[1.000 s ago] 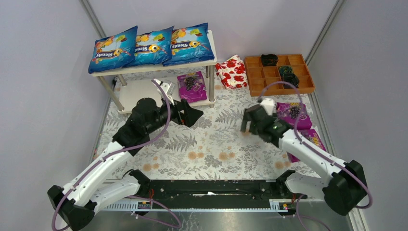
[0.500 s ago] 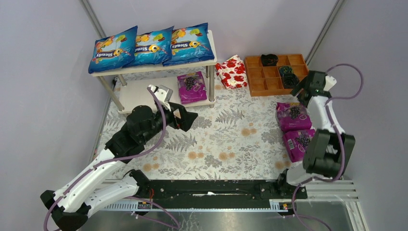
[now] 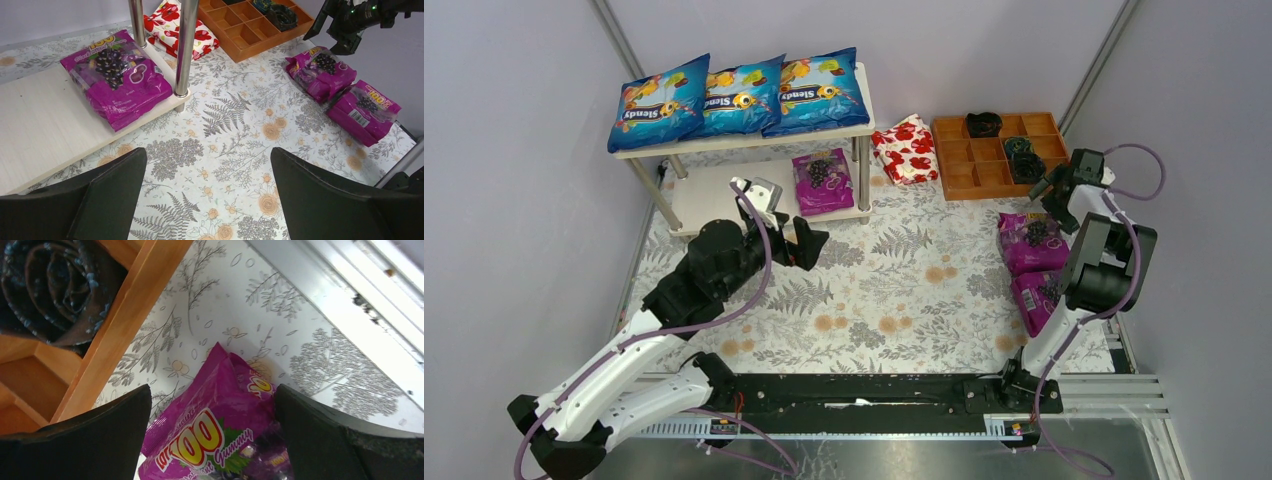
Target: Place and organize the candy bags onto the shelf
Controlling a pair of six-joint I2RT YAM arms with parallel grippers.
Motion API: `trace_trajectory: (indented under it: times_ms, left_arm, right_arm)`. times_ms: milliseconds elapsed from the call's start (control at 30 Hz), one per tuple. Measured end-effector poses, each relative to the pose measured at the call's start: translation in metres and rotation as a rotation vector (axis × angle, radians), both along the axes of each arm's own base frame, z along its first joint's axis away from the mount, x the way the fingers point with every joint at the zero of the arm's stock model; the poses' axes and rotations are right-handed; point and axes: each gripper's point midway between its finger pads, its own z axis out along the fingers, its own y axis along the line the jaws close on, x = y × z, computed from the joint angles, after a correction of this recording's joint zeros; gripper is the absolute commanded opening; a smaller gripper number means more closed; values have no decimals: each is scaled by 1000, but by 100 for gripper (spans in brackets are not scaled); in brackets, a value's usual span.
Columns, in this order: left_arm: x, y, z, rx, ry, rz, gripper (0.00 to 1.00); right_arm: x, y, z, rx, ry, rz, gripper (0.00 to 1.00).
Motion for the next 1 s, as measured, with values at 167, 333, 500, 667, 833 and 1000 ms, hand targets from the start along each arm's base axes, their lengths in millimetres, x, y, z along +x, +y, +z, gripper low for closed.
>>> trace_trajectory:
  times_ms: [167, 333, 500, 667, 833, 1000]
  left_arm:
    - [1, 1, 0, 7, -4, 6, 99]
    - [5, 3, -2, 11, 2, 17, 99]
    - [14, 8, -8, 20, 20, 45, 99]
    - [22, 11, -12, 7, 43, 69, 99]
    - [24, 1, -22, -29, 106, 53, 99]
    - [18, -17, -50, -97, 239, 16, 99]
  right_arm:
    - [-2, 20, -14, 74, -62, 67, 100]
    - [-10, 68, -17, 133, -103, 201, 100]
    - [-15, 182, -15, 169, -107, 527, 100]
    - [-59, 316, -10, 232, -97, 933, 100]
    - [-112, 375, 13, 313, -116, 1132, 100]
    - [-125, 350, 65, 231, -228, 1076, 100]
